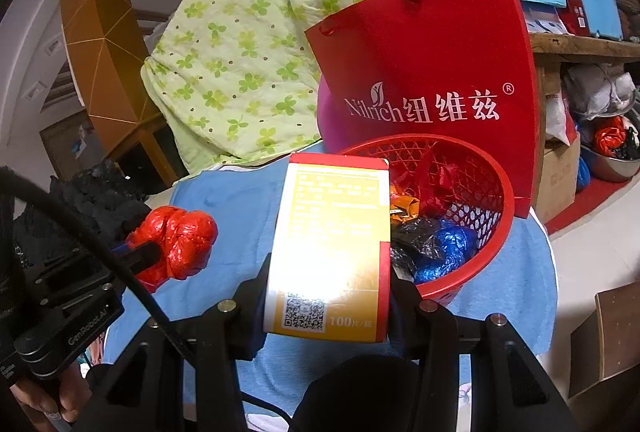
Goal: Collect trash
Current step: 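Carry the medicine box and red bag toward the red mesh basket, then lower both held items over the red mesh basket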
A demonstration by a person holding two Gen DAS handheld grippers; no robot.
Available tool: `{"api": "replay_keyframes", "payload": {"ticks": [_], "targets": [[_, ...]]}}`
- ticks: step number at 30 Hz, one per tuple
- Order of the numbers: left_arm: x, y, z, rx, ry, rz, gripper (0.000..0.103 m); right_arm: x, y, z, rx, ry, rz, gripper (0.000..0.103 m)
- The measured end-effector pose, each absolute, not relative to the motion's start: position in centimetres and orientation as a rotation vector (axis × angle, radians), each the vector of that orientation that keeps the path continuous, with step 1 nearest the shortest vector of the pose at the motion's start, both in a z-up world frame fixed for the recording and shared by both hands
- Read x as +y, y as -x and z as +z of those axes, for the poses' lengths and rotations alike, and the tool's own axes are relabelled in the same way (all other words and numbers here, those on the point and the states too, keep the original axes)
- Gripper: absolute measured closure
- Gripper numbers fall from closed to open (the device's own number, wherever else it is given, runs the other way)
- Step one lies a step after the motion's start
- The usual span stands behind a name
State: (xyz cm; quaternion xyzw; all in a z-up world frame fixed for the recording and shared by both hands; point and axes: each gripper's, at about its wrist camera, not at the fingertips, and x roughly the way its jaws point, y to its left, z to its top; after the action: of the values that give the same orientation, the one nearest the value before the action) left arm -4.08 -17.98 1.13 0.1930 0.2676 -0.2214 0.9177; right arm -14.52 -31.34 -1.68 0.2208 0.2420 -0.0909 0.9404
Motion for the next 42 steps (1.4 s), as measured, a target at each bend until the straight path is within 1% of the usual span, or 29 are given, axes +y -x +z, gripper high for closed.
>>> {"api": "replay_keyframes", "payload": {"ticks": [42], "targets": [[-20.9,4.2,2.3,0.532,-0.405,-0.548,0.084,-33.2,16.5,-1.0,0.464,-0.462,-0.268,0.054]]}}
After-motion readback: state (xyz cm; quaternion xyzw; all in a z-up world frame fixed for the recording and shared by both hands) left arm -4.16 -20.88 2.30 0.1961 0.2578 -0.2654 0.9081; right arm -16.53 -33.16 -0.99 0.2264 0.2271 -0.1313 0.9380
